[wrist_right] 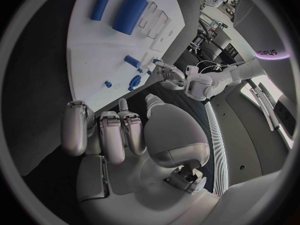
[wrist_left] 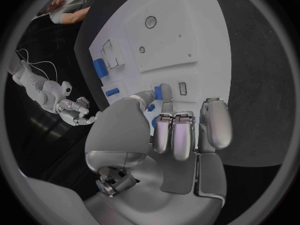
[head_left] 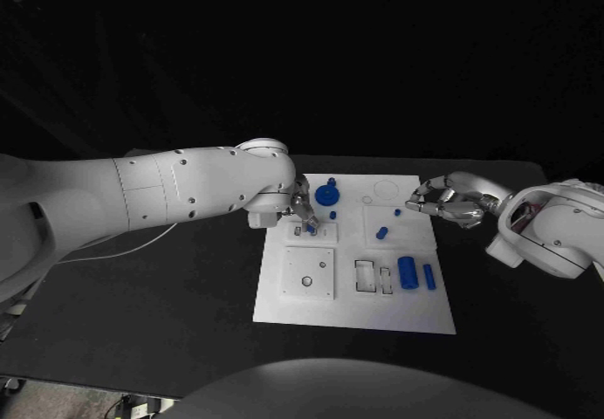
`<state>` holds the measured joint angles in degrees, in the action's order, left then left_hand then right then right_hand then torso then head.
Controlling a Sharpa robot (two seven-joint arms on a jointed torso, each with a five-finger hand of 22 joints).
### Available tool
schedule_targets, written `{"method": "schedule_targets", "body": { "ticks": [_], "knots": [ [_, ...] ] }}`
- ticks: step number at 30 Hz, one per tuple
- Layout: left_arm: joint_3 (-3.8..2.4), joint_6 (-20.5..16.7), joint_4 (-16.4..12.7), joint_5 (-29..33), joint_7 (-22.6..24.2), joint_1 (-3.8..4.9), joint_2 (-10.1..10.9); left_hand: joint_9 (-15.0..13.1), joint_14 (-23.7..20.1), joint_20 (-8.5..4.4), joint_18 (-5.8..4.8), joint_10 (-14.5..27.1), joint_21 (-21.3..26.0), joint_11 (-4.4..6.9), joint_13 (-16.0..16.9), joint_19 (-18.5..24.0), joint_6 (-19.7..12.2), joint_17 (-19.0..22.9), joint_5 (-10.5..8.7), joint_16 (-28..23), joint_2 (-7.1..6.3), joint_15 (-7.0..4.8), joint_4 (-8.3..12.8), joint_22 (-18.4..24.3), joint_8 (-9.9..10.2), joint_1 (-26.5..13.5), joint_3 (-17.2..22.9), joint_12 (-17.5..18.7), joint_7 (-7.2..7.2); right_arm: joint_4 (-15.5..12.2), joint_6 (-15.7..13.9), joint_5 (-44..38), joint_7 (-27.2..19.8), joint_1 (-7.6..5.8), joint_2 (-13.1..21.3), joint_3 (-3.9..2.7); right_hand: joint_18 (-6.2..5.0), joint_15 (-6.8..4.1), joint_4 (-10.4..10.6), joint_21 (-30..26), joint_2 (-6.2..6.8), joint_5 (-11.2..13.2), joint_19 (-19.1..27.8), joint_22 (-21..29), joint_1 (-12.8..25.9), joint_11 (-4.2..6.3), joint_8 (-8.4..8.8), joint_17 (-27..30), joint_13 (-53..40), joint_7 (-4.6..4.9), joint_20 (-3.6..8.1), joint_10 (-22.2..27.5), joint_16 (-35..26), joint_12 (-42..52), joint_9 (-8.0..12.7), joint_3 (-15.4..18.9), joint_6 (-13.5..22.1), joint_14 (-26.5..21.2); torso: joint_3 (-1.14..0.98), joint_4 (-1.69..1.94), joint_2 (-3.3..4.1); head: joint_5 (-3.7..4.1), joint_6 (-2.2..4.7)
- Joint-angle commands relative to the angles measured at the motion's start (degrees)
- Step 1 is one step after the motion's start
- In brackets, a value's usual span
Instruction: Assemble the parts on the task board
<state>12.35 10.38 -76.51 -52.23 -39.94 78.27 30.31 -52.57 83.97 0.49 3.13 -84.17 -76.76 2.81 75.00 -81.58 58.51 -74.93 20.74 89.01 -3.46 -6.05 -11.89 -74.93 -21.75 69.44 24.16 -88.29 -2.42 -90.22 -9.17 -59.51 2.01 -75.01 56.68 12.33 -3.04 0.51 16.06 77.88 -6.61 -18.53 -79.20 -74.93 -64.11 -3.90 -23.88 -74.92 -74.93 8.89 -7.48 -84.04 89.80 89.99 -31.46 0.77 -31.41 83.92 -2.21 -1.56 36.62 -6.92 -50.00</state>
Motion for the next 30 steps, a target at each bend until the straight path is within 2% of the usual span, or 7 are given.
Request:
{"method": "schedule_targets", "body": {
  "ticks": [1,5,8,18,22,30],
  "knots": [
    [-0.16,3.71,0.23,-0.71,-5.14,0.27,-0.24,-0.1,5.73,-0.23,0.81,-4.6,0.03,0.73,13.21,-0.39,2.33,-14.27,-0.36,-0.02,-0.68,-0.24,6.29,-0.62,-0.37,0.07,6.4,0.2,1.88,0.0,1.06,-0.07,0.1,0.05,-0.11,0.01,-0.65,0.52,-0.1,-0.23,-0.01,-0.23,0.47,-10.04,-0.59,-0.26,0.34,-15.08,-15.07,0.16,0.08,-5.96,0.2,0.01,0.07,0.21,0.37,6.08,-0.01,-0.04,0.02,0.07,0.0],
    [-0.26,4.21,0.94,-0.79,-5.08,0.4,-0.6,-0.17,5.73,-0.26,0.82,-4.59,0.06,0.73,13.19,-0.4,2.32,-14.27,-0.6,-0.04,-0.59,-0.26,6.27,-0.62,-0.39,0.05,6.7,0.23,1.87,0.01,1.15,-0.04,0.14,0.05,-0.11,0.01,-0.65,0.52,-0.1,-0.23,-0.01,-0.23,0.47,-10.04,-0.59,-0.26,0.34,-15.08,-15.07,0.16,0.08,-5.96,0.2,0.01,0.07,0.21,0.37,6.08,0.03,-0.02,0.05,0.23,0.0],
    [-0.3,4.31,1.45,-0.81,-4.92,0.44,-0.81,-0.24,5.75,-0.27,0.81,-4.64,0.03,0.75,13.26,-0.43,2.37,-14.31,-0.69,0.01,-0.58,-0.27,6.29,-0.67,-0.45,0.06,6.85,0.16,1.88,0.01,1.28,0.02,0.2,0.05,-0.07,0.01,-0.67,0.52,-0.11,-0.32,-0.03,-0.24,0.54,-10.01,-0.65,-0.27,0.35,-15.08,-15.07,0.17,0.07,-5.96,0.2,0.01,0.08,0.21,0.38,6.08,-0.02,0.0,0.04,0.31,0.0],
    [-0.36,6.48,3.88,0.87,-5.86,0.47,-2.29,-0.4,5.78,-0.3,0.78,-4.69,-0.06,0.78,13.33,-0.51,2.48,-14.4,-0.87,0.13,-0.72,-0.3,6.35,-0.79,-0.6,0.01,7.03,0.08,1.9,0.03,1.49,0.09,0.27,0.06,-0.16,0.01,-0.68,0.53,-0.13,-0.38,-0.06,-0.26,0.58,-9.99,-0.73,-0.27,0.36,-15.08,-15.07,0.17,0.07,-5.96,0.2,0.01,0.1,0.19,0.41,6.08,0.0,0.02,0.03,0.11,0.0],
    [-0.37,6.57,4.69,1.14,-5.73,0.45,-2.97,-0.43,5.77,-0.3,0.78,-4.68,-0.04,0.78,13.31,-0.51,2.47,-14.37,-0.93,0.09,-0.76,-0.3,6.35,-0.78,-0.61,-0.03,7.05,0.1,1.9,0.04,1.48,-0.02,0.23,0.06,-0.25,0.01,-0.68,0.53,-0.13,-0.38,-0.06,-0.26,0.58,-9.99,-0.73,-0.27,0.36,-15.08,-15.07,0.17,0.07,-5.96,0.2,0.01,0.1,0.19,0.41,6.08,0.01,-0.02,0.03,-0.08,0.0],
    [-0.2,6.34,5.26,1.26,-5.5,0.41,-3.53,-0.45,5.76,-0.31,0.8,-4.63,0.02,0.79,13.24,-0.47,2.43,-14.34,-0.96,0.06,-0.77,-0.31,6.35,-0.72,-0.61,-0.04,7.1,0.18,1.89,0.01,1.43,-0.06,0.16,0.09,-0.19,0.02,-0.68,0.53,-0.13,-0.38,-0.06,-0.26,0.58,-9.99,-0.73,-0.27,0.36,-15.08,-15.07,0.17,0.07,-5.96,0.2,0.01,0.1,0.19,0.41,6.08,0.0,-0.01,0.0,0.02,0.0]
  ]
}}
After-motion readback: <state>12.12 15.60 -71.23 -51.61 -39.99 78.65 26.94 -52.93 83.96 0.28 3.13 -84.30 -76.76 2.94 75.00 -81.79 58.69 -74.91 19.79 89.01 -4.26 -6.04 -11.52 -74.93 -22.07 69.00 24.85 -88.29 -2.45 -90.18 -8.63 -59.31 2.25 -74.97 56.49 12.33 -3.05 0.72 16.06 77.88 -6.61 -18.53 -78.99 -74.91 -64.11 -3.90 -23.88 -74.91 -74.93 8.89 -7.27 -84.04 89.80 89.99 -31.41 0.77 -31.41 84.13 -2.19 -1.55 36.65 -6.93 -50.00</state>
